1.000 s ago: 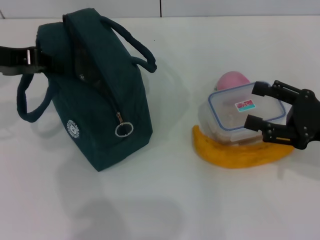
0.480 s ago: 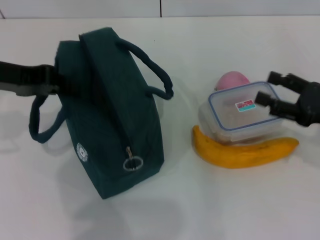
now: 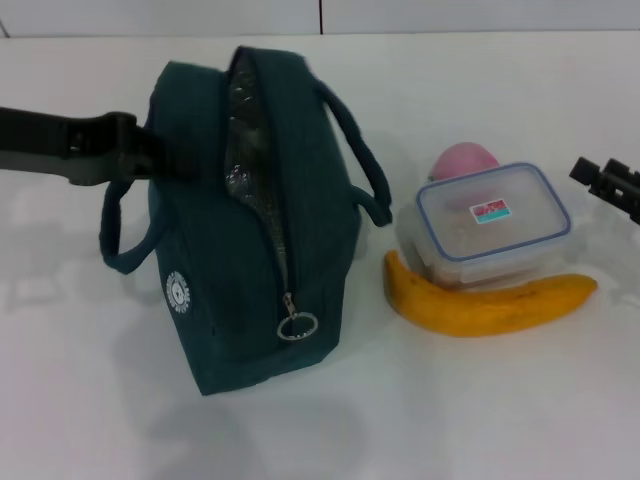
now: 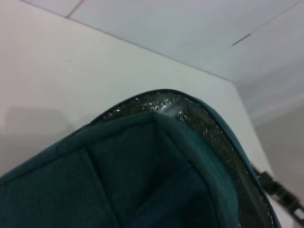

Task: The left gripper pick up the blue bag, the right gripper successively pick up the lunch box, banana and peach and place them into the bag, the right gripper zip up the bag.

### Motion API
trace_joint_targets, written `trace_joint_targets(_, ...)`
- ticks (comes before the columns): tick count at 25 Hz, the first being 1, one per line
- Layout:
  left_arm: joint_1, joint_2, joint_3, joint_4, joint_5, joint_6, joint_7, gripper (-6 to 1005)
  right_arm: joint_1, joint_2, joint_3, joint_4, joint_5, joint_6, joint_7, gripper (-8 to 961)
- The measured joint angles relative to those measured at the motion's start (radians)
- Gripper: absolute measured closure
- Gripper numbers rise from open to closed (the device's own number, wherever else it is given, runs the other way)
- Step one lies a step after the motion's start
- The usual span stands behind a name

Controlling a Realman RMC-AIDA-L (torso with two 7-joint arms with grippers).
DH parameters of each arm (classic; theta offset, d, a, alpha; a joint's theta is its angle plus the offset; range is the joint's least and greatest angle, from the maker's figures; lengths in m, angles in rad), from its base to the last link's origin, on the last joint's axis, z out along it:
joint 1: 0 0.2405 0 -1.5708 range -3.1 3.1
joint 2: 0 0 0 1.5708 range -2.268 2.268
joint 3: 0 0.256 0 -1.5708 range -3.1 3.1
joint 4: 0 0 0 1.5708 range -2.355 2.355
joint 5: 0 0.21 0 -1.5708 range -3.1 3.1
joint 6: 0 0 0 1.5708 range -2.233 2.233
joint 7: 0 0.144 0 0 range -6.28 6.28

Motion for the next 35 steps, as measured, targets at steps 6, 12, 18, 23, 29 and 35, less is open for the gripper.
trace_joint_targets(6,-0.002,-0.001,0.009,-0.002,-0.024,0.001,-0.013,967,0.008,-0.001,-0.004,0.047,-0.004,0.043,0.02,97)
trace_joint_targets(12,-0.003,-0.007,0.026,-0.007,-0.028,0.001,-0.022,966,0.03,0.002,-0.028,0.093,-0.013,0.065,0.053,99)
trace_joint_targets(18,-0.004,-0.011,0.028,-0.022,-0.03,0.001,-0.022,966,0.042,0.005,-0.035,0.113,-0.007,0.067,0.054,101)
trace_joint_targets(23,-0.003,-0.011,0.028,-0.023,-0.032,0.001,-0.019,966,0.05,0.006,-0.028,0.125,-0.005,0.067,0.064,162)
trace_joint_targets(29,-0.004,-0.014,0.028,-0.027,-0.032,-0.001,-0.015,966,0.067,0.006,-0.031,0.127,-0.005,0.068,0.116,182)
trace_joint_targets(35,-0.01,-0.015,0.029,-0.05,-0.031,-0.002,-0.003,966,0.084,0.006,-0.039,0.128,-0.011,0.062,0.171,201)
